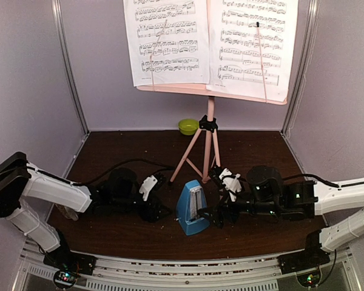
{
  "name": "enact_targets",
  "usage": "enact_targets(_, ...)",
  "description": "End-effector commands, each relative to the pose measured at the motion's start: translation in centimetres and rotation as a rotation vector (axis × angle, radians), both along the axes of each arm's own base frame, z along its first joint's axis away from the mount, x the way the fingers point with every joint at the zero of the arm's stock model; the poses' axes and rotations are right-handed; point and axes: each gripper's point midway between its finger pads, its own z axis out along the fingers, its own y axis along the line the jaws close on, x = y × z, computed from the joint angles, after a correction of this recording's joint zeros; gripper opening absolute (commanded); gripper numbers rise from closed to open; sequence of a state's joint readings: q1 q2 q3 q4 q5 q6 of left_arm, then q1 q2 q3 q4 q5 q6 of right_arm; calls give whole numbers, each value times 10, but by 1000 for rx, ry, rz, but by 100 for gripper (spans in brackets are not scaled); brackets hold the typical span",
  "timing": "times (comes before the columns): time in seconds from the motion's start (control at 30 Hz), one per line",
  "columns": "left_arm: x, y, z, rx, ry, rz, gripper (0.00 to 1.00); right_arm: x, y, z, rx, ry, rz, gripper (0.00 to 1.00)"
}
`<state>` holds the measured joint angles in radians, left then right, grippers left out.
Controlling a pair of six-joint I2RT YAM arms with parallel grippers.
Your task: Set up the instrument practice props
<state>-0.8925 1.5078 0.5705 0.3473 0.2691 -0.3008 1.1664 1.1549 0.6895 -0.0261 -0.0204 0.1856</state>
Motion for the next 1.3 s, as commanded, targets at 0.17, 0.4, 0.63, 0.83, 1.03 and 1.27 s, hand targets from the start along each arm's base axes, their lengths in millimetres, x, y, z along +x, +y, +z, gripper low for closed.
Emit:
enact_targets(0.17, 5, 14, 11, -38, -63, 84, 75, 16, 6, 48, 134, 6, -208, 100)
enact_targets(0.4, -23, 12, -1, 39, -127, -51, 77, 31, 23, 46, 67, -4, -287, 100)
enact_targets(0.63, -32, 18, 2, 4, -191, -15, 91, 48, 36, 47, 31, -9, -379, 99)
enact_targets(0.83, -43, 10, -7, 39, -247, -37, 98, 51, 42, 39, 15, 10, -393, 92)
enact_targets(1.03, -50, -9, -18, 50, -260, -54, 98, 49, 43, 32, 8, 43, -400, 75)
enact_targets(1.27, -47, -27, -18, 43, -296, -53, 98, 50, 45, 30, 7, 61, -408, 62)
